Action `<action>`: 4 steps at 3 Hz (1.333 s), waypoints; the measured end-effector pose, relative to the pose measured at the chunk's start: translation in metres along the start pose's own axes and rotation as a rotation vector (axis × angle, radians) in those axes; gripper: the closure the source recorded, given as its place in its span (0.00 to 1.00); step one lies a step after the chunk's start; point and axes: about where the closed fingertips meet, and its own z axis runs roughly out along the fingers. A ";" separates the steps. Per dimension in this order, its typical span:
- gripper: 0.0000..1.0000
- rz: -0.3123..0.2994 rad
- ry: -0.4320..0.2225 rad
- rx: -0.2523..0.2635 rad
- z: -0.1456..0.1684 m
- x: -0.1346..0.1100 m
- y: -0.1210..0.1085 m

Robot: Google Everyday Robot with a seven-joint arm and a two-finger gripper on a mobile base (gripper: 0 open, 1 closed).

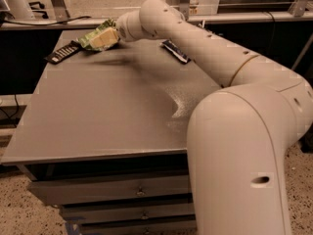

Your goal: Move green jalapeno chip bag near rxbar chocolate

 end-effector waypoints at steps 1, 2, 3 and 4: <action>0.00 -0.032 0.005 0.008 -0.027 0.017 -0.003; 0.00 -0.064 -0.006 -0.027 -0.071 0.040 -0.004; 0.00 -0.112 -0.050 -0.110 -0.122 0.053 -0.005; 0.00 -0.209 -0.075 -0.202 -0.167 0.063 -0.005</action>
Offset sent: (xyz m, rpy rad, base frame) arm -0.0973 -0.1369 -0.0069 -0.0482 -0.1135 0.1361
